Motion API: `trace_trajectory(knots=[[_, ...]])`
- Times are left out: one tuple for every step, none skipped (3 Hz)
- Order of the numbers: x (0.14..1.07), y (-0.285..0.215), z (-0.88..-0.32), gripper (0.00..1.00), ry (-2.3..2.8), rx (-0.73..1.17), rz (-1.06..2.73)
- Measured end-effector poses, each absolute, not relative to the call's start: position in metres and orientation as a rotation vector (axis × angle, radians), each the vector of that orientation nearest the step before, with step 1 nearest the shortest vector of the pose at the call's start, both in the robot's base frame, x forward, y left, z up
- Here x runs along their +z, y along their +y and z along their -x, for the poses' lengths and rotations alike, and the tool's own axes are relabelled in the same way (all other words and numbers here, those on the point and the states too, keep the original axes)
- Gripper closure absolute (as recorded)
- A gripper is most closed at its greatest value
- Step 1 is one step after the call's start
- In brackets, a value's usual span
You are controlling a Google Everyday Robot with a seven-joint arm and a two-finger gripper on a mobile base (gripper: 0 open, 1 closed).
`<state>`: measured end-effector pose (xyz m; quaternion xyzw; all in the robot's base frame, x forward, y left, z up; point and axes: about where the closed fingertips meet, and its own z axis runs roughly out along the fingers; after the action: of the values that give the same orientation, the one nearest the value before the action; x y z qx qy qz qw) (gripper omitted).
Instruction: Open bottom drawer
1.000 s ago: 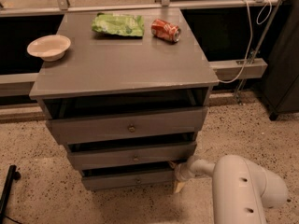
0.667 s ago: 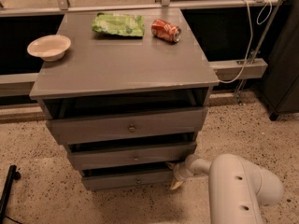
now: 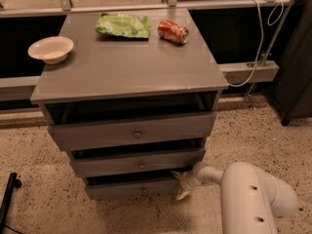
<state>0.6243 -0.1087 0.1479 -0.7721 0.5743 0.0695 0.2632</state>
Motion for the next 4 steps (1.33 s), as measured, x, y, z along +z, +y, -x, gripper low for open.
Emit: trace_trajectory(knots=[[0.153, -0.094, -0.606, 0.22, 1.492, 0.218, 2.147], [0.161, -0.08, -0.563, 0.21, 1.44, 0.301, 2.226], [0.174, -0.079, -0.528, 0.23, 1.455, 0.368, 2.242], [0.191, -0.089, -0.502, 0.27, 1.521, 0.409, 2.21]])
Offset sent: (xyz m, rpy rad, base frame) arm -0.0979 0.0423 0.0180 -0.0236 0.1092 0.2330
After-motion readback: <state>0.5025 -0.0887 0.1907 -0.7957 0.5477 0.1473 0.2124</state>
